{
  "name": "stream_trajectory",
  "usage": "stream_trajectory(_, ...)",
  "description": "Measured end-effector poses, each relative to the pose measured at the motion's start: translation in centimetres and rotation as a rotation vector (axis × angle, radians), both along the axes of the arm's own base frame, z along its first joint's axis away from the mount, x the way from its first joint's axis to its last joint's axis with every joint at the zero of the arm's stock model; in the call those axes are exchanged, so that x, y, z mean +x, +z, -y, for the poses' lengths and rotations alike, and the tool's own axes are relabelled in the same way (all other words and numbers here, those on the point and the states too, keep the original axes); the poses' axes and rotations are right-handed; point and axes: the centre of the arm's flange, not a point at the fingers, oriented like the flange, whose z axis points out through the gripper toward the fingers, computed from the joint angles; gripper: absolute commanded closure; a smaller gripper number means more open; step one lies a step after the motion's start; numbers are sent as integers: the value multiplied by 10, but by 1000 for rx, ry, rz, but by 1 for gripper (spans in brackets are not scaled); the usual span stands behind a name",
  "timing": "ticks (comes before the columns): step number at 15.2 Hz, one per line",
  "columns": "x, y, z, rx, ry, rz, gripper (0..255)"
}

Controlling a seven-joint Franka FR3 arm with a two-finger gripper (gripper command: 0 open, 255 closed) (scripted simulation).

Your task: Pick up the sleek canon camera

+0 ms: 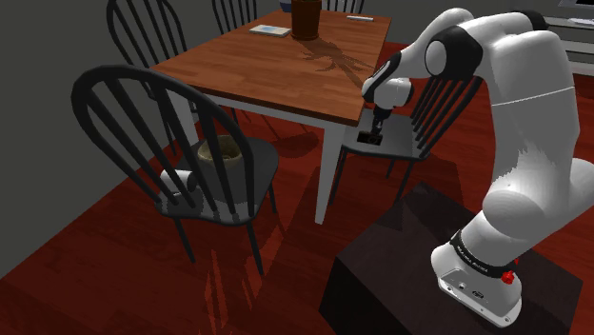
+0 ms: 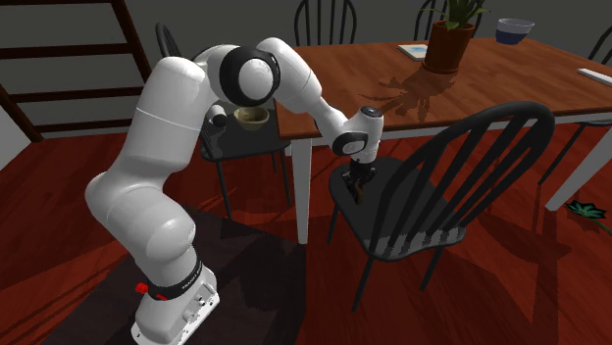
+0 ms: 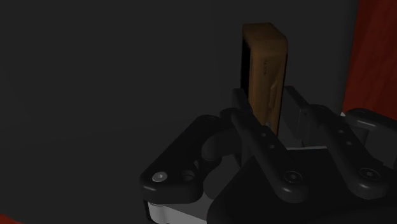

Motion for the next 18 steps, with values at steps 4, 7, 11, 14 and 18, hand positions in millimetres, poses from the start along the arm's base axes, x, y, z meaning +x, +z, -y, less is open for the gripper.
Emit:
stream_trajectory(4, 0, 0, 0, -2, -9, 7, 255)
stream_trajectory(7, -2, 1, -2, -2, -5, -16, 255)
stream_trajectory(11, -8, 9, -6, 10, 0, -43, 255)
stream_trajectory(14, -9, 22, -7, 22, 0, -56, 255)
stream_trajectory(18, -8, 43, -7, 13, 1, -46, 255)
